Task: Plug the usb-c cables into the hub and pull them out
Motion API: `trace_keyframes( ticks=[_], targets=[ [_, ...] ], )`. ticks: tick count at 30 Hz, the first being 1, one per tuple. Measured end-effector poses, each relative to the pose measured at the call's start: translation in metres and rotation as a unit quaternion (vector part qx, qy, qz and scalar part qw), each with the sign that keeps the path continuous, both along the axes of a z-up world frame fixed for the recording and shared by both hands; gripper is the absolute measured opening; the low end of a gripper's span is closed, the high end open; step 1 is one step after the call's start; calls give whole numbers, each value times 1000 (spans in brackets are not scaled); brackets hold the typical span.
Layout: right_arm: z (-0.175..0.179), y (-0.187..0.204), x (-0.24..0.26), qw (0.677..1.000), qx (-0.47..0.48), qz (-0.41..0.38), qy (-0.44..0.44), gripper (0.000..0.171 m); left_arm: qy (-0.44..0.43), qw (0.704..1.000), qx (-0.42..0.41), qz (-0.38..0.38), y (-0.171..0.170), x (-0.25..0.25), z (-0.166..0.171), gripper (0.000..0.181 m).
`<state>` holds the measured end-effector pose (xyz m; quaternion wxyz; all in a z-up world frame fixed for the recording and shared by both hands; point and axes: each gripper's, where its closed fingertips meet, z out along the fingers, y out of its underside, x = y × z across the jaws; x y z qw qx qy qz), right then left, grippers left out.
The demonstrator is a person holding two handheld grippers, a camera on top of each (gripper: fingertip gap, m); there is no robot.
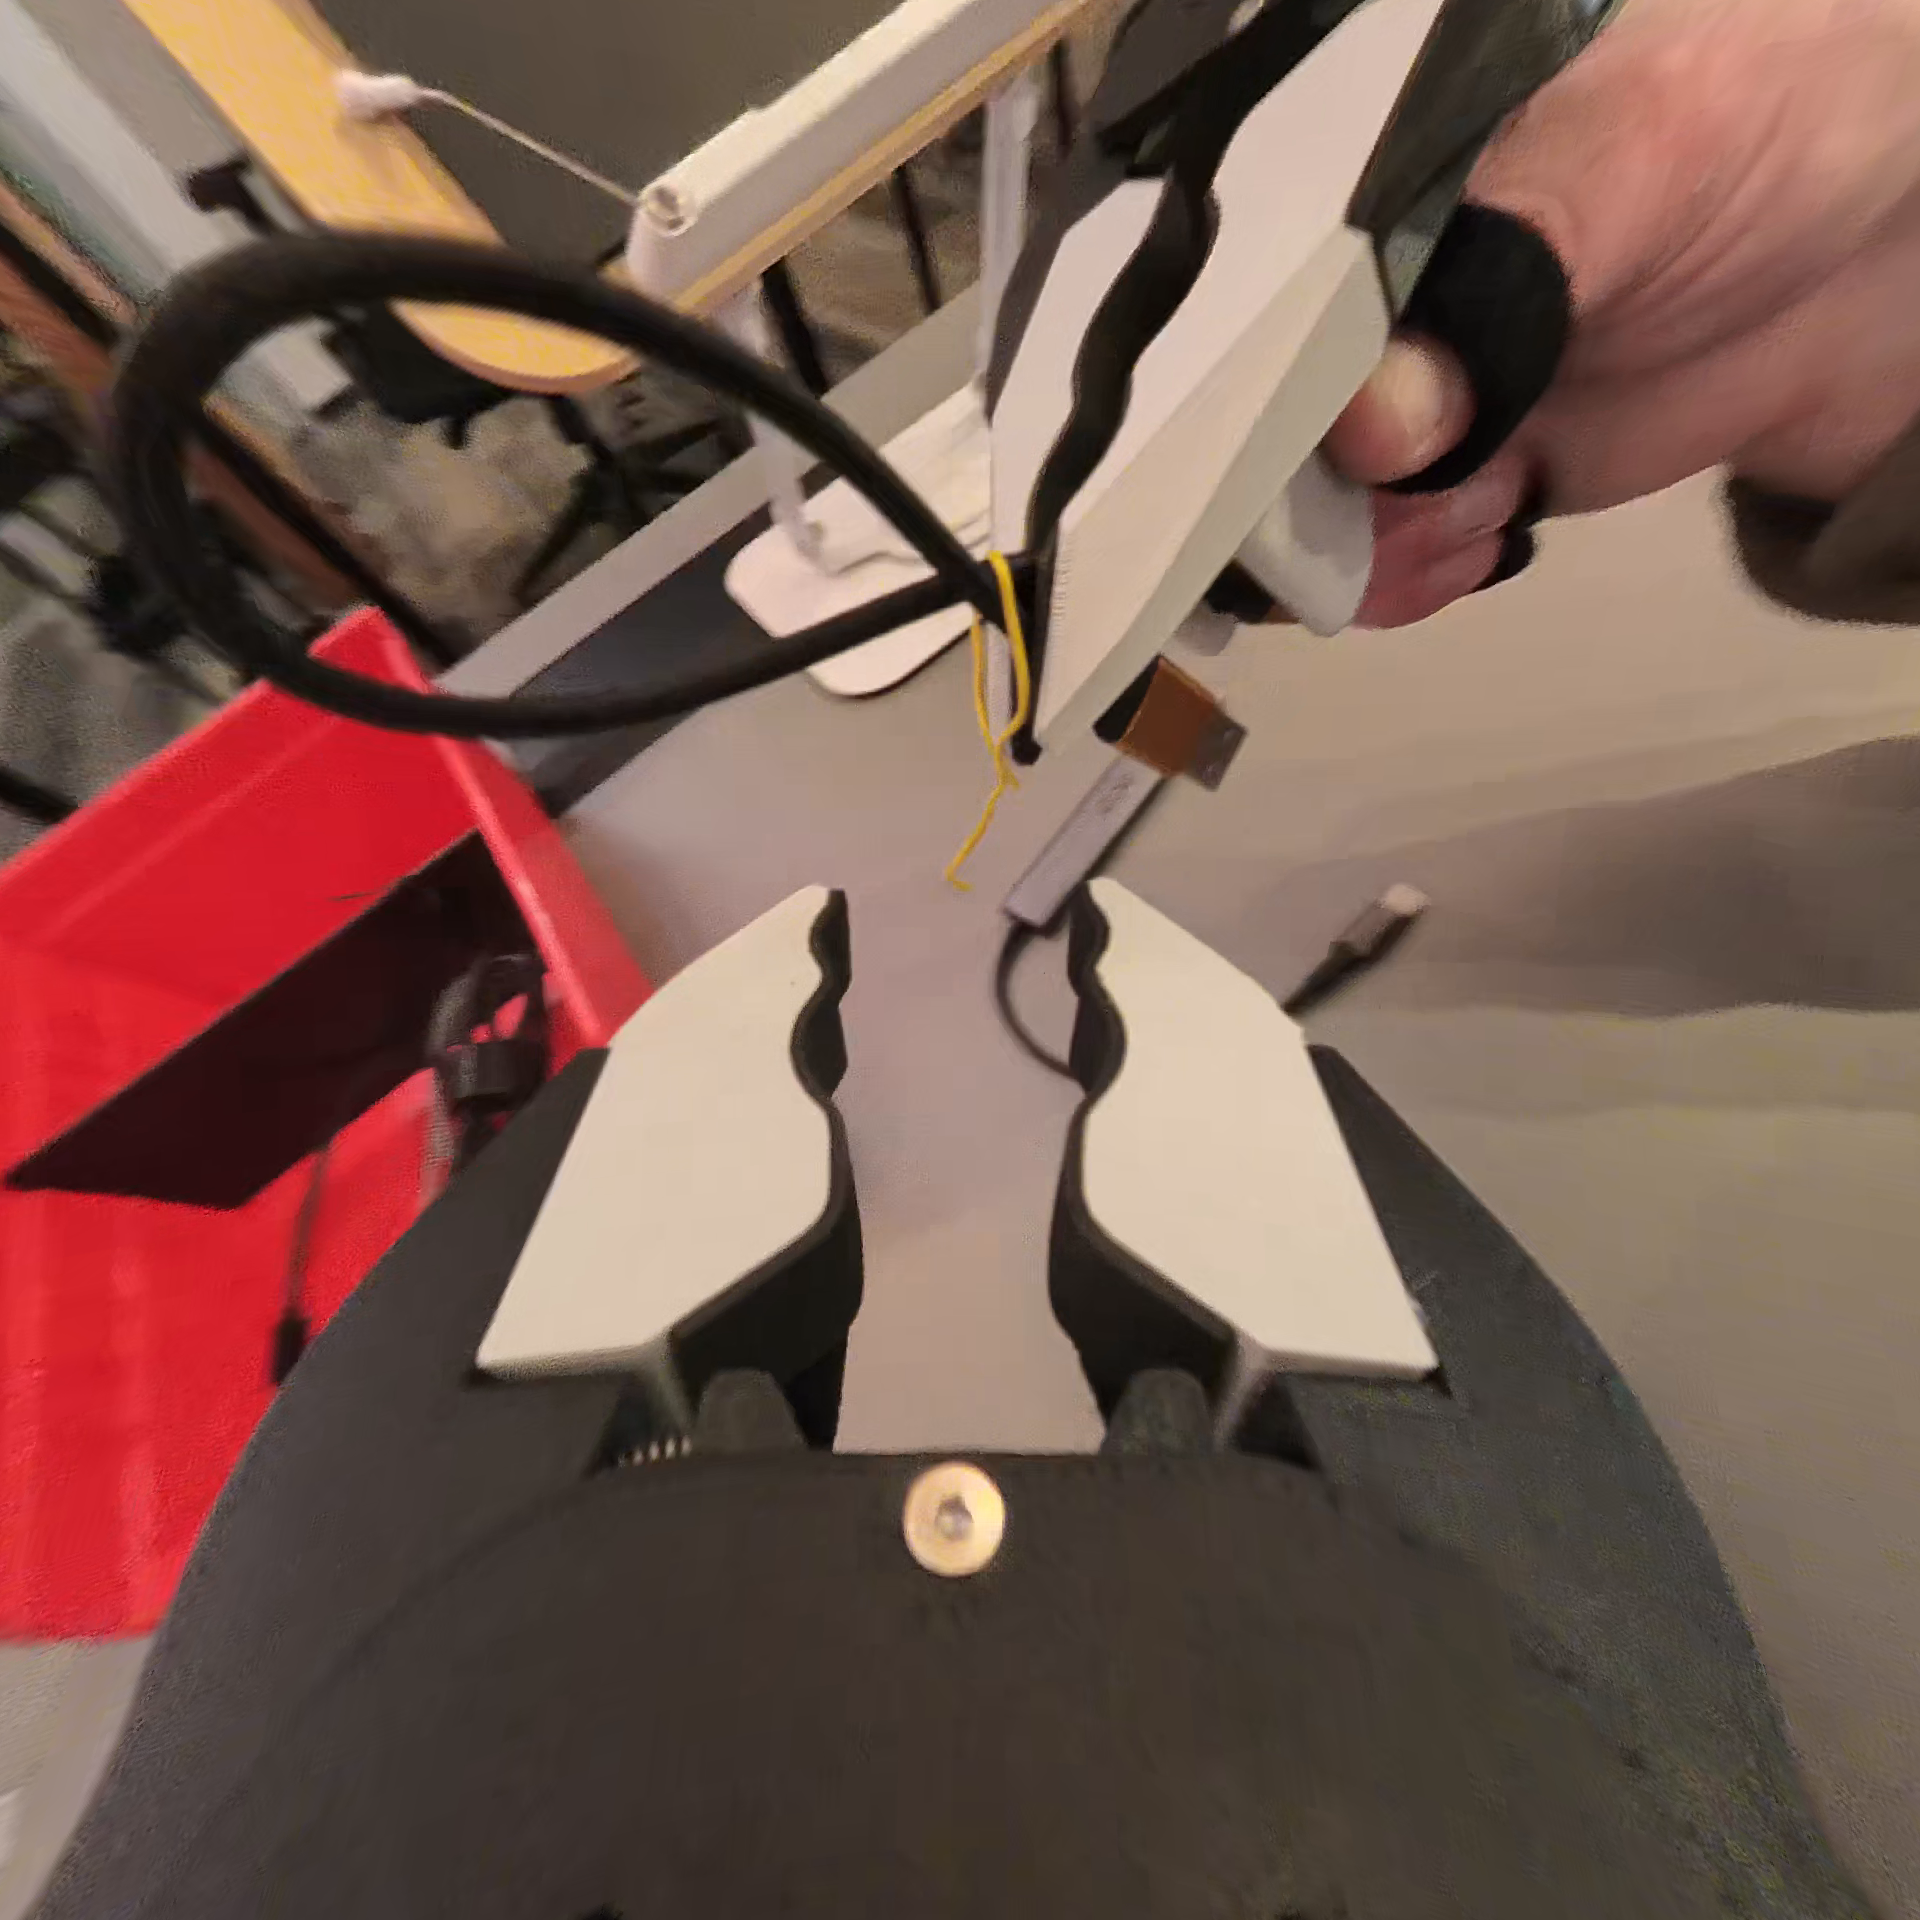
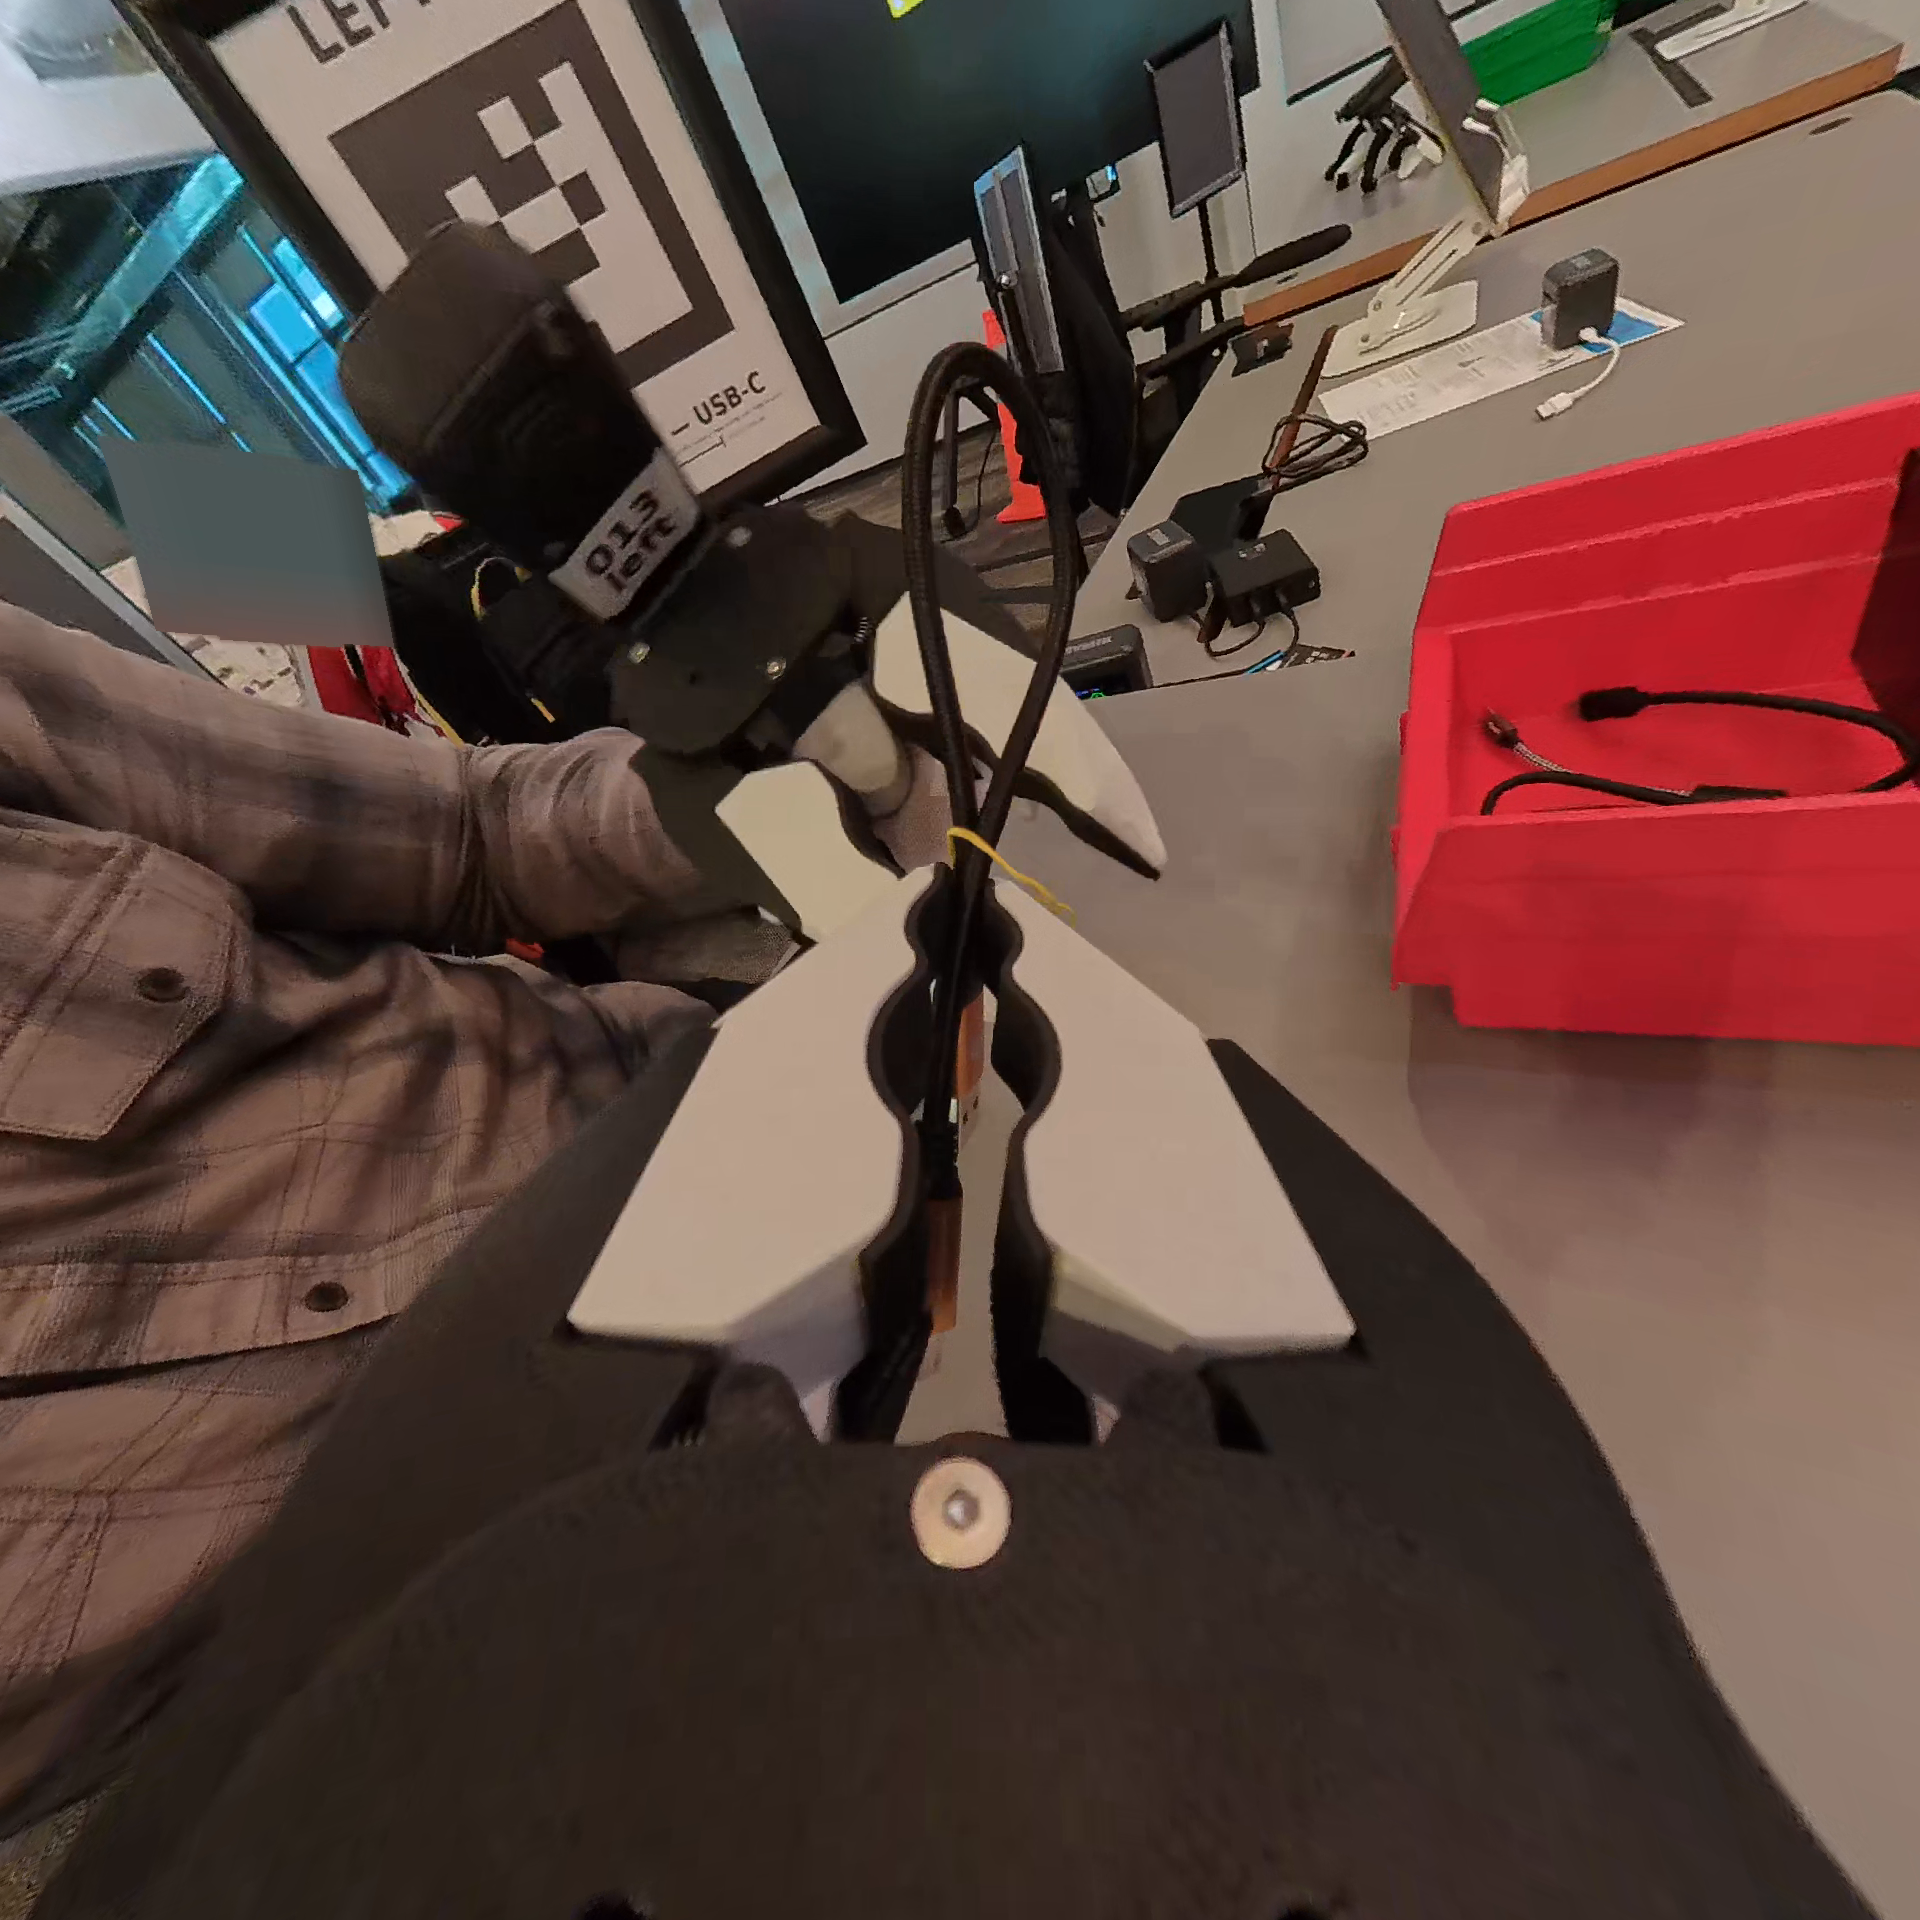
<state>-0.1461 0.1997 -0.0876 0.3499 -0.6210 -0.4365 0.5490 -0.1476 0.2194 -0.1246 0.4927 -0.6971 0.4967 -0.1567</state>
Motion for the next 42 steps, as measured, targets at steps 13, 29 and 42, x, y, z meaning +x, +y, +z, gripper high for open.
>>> trace_keyframes(
  ticks=[13,29,42],
  targets=[
    [7,-50,4,989,-1,144,14,1,-197,930,-172,-257,-53,28,36,67],
    [8,-68,8,977,-23,209,44,1,-222,900,-206,-314,-78,31,40,37],
    [8,-69,9,975,-25,217,51,0,-231,901,-212,-302,-82,25,38,25]
  ],
)
